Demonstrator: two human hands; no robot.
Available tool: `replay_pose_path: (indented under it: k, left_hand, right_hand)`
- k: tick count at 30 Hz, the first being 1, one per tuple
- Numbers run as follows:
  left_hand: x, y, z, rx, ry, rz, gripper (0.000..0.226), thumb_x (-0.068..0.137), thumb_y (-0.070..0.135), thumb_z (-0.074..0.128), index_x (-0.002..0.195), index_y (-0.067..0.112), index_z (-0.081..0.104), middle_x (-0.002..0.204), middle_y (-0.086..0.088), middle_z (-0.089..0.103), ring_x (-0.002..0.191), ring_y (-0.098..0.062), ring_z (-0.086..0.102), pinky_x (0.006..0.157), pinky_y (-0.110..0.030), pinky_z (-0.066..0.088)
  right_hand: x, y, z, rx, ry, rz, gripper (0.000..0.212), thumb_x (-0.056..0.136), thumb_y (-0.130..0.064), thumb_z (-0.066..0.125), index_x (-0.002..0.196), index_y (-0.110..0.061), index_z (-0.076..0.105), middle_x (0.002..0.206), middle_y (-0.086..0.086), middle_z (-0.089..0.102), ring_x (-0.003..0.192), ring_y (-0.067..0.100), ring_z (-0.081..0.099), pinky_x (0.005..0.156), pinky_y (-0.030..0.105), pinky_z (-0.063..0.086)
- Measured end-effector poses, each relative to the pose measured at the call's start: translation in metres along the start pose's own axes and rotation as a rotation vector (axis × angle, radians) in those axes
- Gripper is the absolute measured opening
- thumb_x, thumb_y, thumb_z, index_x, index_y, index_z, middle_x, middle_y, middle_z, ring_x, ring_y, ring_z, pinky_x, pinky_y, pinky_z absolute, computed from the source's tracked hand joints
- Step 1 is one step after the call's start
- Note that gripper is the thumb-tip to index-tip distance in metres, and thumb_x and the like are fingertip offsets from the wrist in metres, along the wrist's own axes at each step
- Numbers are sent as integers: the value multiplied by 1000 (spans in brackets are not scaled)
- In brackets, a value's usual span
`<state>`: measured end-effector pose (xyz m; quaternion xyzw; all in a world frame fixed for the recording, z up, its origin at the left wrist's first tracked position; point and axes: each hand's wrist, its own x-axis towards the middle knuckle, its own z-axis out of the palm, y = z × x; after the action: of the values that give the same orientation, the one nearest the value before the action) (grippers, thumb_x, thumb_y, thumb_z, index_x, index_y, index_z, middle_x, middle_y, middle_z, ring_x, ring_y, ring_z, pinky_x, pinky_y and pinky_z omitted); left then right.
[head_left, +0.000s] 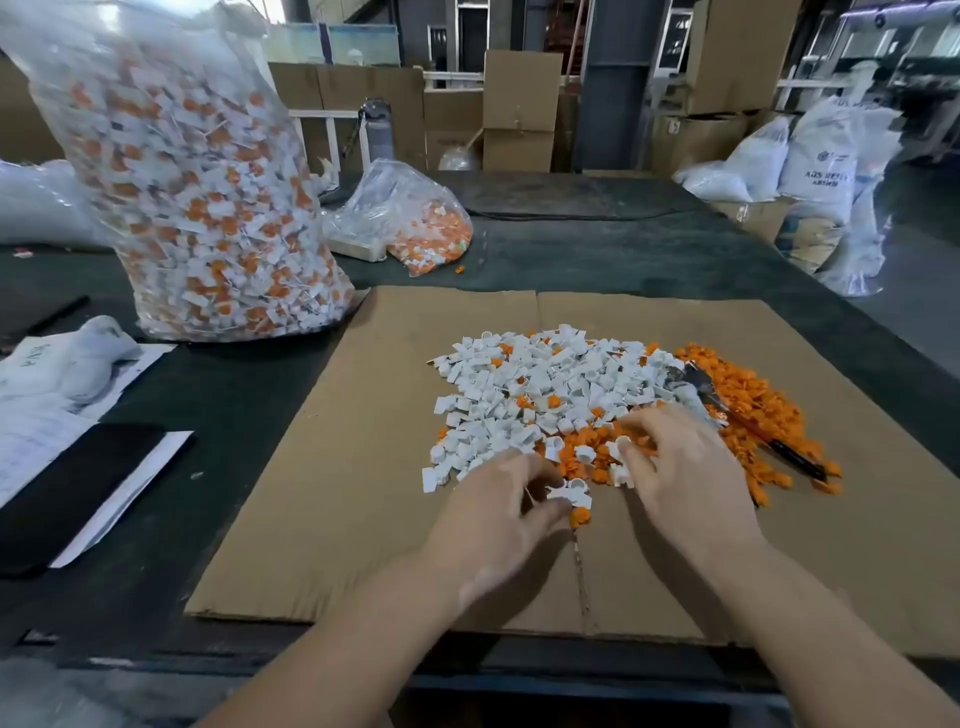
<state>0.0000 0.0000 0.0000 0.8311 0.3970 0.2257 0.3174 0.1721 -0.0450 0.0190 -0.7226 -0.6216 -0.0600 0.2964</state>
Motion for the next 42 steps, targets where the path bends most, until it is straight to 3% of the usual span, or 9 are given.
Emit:
replay_pose_path:
  k: [6,13,19,25,29,32,35,39,42]
  left_hand:
    - [23,-6,12,150,119,5,47,82,47,65,122,27,51,116,10,43,109,-8,42,94,-20,36]
    - [38,-17,23,252,188,79,59,74,54,69,121,22,54,111,5,40,108,-12,35,89,-16,26]
    - [48,-17,26,230,254,57,54,74,53,69,115,19,59,102,7,39,98,-12,36,85,-18,28]
    - [59,-3,23,56,317,-86,30,86,48,59,103,25,67,98,9,56,104,-15,46,93,-35,37]
    - [65,5,20,-184,304,-204,26,86,40,64,99,18,70,79,3,69,80,-14,63,84,-40,49]
    - [65,6,16,-258,299,-221,21,88,32,64,98,15,70,76,6,66,66,-2,60,62,-14,44]
    - [62,5,9,-242,311,-184,16,91,28,61,91,14,70,69,12,60,61,7,56,54,-6,36]
    - [54,2,1,-175,303,-200,13,91,30,59,83,21,63,74,9,60,63,1,55,51,-9,34]
    - [43,1,0,-152,278,-186,18,91,29,58,75,22,54,78,1,62,72,-14,59,62,-25,45]
  right_hand:
    - [23,8,15,-325,-155,160,24,94,-37,48,107,-23,61,110,-4,58,107,16,49,92,35,34]
    - [37,7,21,-414,-221,164,13,92,-28,53,96,-23,64,97,-3,63,99,19,54,94,37,34]
    - [42,7,21,-75,-104,247,19,87,-19,64,104,-12,67,98,5,67,94,20,59,81,33,49]
    - [45,-2,21,461,-17,325,14,82,-9,68,96,-11,70,81,-7,63,77,2,59,63,9,44]
    - [46,-9,24,551,-47,306,12,83,-8,67,93,-15,69,85,-5,65,81,3,60,64,8,46]
    - [47,-9,24,545,-51,284,14,83,-9,68,95,-15,70,88,-4,66,83,2,61,68,9,47]
    - [47,-5,24,415,-56,273,16,84,-11,68,100,-13,70,87,-5,65,82,6,61,72,14,47]
    - [47,-1,25,114,-48,265,8,87,-19,64,94,-16,68,86,-3,65,80,11,58,70,25,47]
    - [47,-3,28,-4,-89,263,7,89,-27,61,91,-20,64,87,-3,64,79,13,57,67,28,48]
